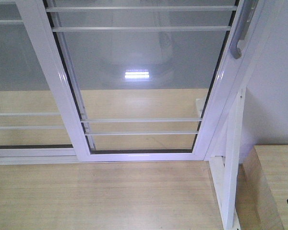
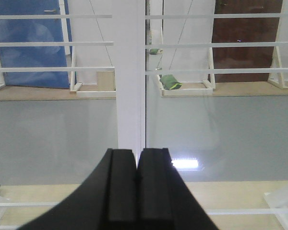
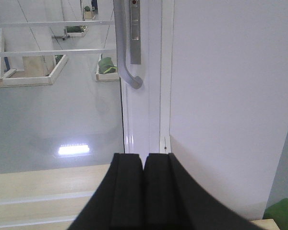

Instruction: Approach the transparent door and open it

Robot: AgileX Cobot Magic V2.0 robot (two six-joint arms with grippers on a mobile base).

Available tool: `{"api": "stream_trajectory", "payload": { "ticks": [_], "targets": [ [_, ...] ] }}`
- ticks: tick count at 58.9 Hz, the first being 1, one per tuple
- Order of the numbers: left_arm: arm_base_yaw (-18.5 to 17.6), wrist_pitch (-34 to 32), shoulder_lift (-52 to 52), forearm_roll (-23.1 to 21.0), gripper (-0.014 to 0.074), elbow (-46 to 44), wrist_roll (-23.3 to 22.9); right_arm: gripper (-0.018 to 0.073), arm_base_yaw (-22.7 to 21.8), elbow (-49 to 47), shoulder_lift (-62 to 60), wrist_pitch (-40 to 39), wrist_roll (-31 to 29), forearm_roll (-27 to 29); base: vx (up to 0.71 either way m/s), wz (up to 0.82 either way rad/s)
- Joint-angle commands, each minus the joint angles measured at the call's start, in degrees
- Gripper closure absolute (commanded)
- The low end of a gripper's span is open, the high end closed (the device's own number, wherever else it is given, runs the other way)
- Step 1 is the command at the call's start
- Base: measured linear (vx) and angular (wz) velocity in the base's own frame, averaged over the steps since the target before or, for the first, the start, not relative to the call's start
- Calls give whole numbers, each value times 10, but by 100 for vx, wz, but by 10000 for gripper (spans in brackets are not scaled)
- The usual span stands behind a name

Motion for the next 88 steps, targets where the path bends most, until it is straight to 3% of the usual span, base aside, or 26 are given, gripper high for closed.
{"api": "stream_trajectory", "payload": {
  "ticks": [1, 55, 64, 88],
  "targets": [
    [-2, -49, -6, -4, 602, 18, -1, 568, -2, 7, -8, -49, -4, -4, 20, -1],
    [-2, -49, -6, -4, 602, 18, -1, 568, -2, 7, -8, -49, -4, -4, 13, 0],
    [-7, -49, -7, -4, 602, 18, -1, 568, 24, 7, -2, -47, -4, -4, 1, 3],
    [-7, -49, -6, 7, 602, 17, 16, 568, 26, 7, -1, -48, -10, -24, -1, -1]
  ]
}}
